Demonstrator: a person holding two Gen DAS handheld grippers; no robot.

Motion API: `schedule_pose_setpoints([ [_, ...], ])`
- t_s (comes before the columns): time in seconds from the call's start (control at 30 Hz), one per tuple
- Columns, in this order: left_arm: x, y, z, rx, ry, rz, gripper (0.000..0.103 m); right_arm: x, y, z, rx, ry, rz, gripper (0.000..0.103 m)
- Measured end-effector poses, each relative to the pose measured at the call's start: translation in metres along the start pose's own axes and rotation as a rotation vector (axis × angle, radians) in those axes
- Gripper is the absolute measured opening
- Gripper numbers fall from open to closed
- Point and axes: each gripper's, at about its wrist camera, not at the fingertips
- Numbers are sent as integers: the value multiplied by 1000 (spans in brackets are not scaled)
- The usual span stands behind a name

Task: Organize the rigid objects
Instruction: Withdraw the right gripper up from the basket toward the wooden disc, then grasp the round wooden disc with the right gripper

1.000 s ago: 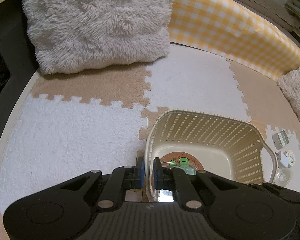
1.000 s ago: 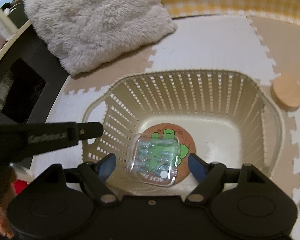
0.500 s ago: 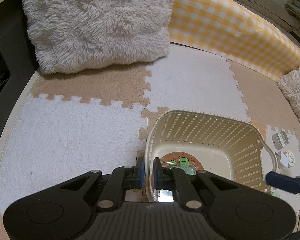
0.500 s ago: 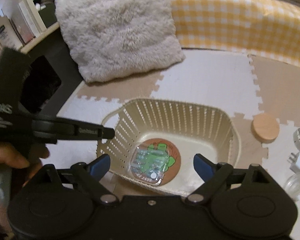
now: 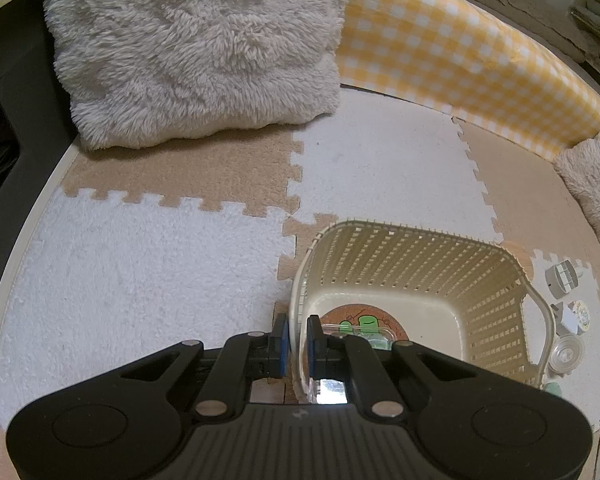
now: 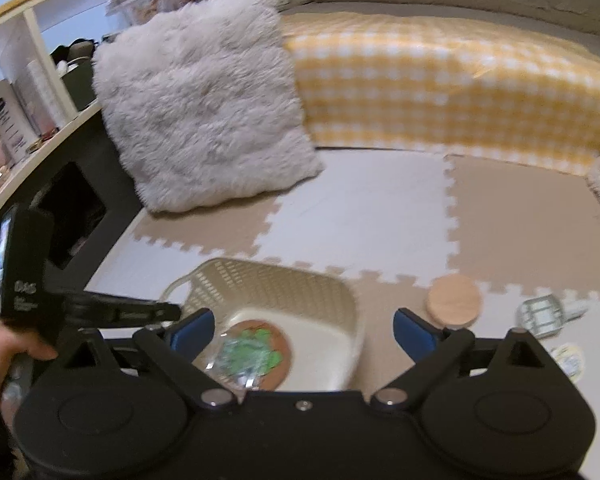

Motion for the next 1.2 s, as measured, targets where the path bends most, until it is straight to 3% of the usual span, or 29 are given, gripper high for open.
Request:
schedule_pose_setpoints([
  [0.3, -3, 0, 0, -3, 15, 20, 8, -59, 5, 9, -79, -136, 38, 103],
  [0.67, -6, -1, 0, -6, 38, 51, 8, -116, -20, 54, -131, -256, 65, 103],
  [0.87, -6, -1, 1, -3, 37, 50, 8, -137, -32, 86, -160, -286, 76, 103],
  [0.97, -6, -1, 1, -2, 40, 54, 8, -136, -36, 101, -131, -301, 33, 103],
  [1.2, -7, -1, 5, 11, 41, 56, 8, -131, -39, 130, -92, -235, -2, 103],
])
Point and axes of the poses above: each gripper's, at about its wrist camera, not at the fingertips, and z roughly the way its jaws point, x to its left, y to its top, and after that the axes turned 1 degree about -y, right-handed
